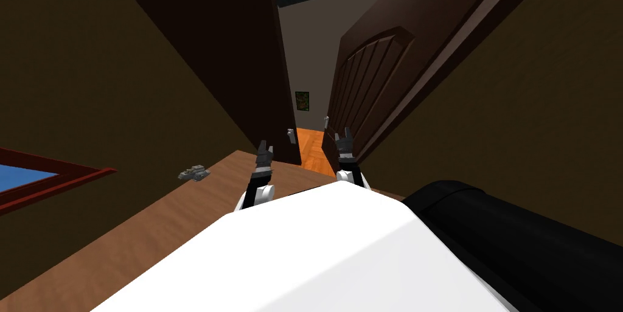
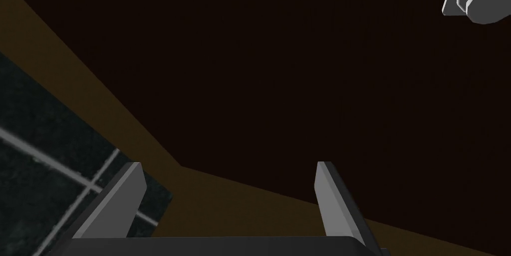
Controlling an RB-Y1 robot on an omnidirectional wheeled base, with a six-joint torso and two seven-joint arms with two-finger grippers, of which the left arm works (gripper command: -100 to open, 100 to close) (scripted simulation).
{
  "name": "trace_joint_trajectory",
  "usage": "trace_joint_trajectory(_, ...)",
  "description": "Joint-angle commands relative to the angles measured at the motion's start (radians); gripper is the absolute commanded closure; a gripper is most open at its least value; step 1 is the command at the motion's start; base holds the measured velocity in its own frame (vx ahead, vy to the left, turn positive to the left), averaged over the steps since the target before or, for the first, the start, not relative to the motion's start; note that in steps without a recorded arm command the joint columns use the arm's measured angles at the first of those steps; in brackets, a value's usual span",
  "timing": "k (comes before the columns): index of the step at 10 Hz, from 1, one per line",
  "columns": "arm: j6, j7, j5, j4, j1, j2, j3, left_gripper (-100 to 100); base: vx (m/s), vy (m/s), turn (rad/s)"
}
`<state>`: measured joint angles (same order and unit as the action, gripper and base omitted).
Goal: Push the door open
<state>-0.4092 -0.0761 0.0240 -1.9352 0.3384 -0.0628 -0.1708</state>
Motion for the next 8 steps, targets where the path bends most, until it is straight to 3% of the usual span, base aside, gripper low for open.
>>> trace_joint_trajectory(1,0.008,0.01,-0.001,0.045,-0.016,-0.006,-0.013,-100,0.087,0.116,-0.092)
trace_joint_trajectory(8,0.059,0.046,-0.005,0.235,-0.105,-0.015,-0.068,-100,0.071,0.118,-0.103)
